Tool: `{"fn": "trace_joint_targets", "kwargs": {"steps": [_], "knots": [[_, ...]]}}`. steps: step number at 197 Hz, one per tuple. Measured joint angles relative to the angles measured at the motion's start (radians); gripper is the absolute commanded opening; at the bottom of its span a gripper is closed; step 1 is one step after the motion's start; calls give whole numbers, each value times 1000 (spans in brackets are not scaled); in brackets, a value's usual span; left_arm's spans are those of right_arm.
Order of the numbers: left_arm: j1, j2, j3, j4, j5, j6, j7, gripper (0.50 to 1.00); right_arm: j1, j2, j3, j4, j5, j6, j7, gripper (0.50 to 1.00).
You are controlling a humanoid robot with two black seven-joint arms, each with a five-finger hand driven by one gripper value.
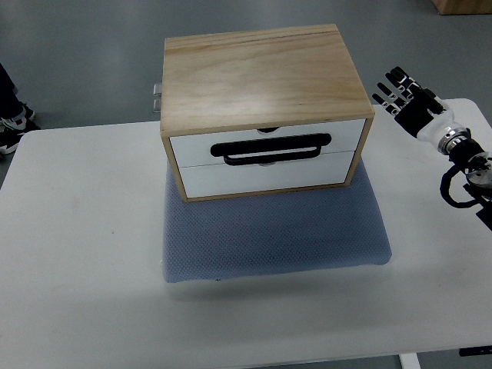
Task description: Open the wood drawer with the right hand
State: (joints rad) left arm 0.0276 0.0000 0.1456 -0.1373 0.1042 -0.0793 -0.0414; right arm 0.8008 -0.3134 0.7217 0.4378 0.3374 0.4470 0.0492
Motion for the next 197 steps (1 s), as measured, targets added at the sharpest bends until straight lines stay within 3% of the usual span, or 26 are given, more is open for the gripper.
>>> {"fn": "trace_joint_targets", "kwargs": {"steps": [111,197], "knots": [[-8,0,1,16,-1,5,0,1000,13,-5,-4,-2,-4,-10,-2,944],[-9,0,0,15,-2,6,0,1000,16,-109,-12,-2,-57,4,-3,944]]}}
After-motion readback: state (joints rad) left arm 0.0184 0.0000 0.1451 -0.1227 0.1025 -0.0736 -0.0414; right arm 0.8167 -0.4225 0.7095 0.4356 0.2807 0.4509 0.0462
